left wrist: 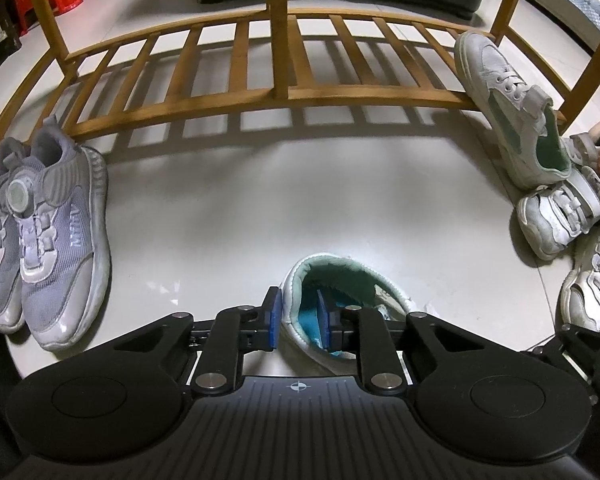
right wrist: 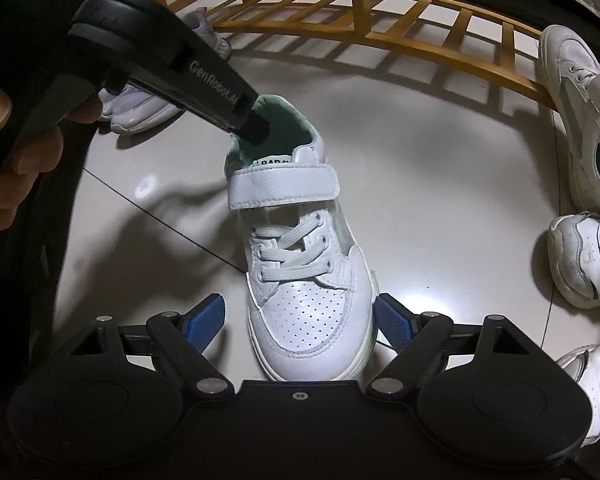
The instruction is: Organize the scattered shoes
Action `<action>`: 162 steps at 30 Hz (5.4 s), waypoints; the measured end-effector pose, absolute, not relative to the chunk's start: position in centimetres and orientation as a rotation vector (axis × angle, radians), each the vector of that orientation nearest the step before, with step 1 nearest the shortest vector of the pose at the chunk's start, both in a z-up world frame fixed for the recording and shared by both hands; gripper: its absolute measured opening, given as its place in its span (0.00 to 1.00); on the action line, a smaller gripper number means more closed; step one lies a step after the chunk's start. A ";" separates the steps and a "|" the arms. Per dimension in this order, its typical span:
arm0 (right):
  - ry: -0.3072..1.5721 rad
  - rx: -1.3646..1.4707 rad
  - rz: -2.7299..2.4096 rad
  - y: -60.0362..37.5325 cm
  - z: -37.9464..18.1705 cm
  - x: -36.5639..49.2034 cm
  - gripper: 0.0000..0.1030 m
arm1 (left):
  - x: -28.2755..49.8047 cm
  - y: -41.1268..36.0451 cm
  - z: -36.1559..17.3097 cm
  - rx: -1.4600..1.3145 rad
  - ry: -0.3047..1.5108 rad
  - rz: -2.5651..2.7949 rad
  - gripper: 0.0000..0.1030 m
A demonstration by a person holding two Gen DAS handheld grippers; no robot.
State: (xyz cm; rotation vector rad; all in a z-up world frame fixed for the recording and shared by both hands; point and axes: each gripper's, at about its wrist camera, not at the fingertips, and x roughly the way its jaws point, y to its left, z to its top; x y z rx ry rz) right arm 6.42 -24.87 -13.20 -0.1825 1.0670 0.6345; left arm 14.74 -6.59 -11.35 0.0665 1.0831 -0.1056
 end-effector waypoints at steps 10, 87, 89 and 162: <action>1.063 -0.183 0.655 -24.7 -13.3 6.2 0.80 | 14.9 -6.4 -11.5 0.069 1.089 -0.103 0.19; 1.062 -0.130 0.615 -25.8 -13.8 6.5 0.68 | 11.4 -3.9 -12.1 0.046 1.116 -0.056 0.20; 1.058 -0.136 0.620 -25.6 -13.7 6.4 0.68 | 11.6 -4.0 -12.1 0.047 1.115 -0.062 0.20; 1.067 -0.129 0.426 -21.4 -12.8 15.4 0.17 | 4.5 -4.3 -12.8 -0.146 1.200 -0.181 0.28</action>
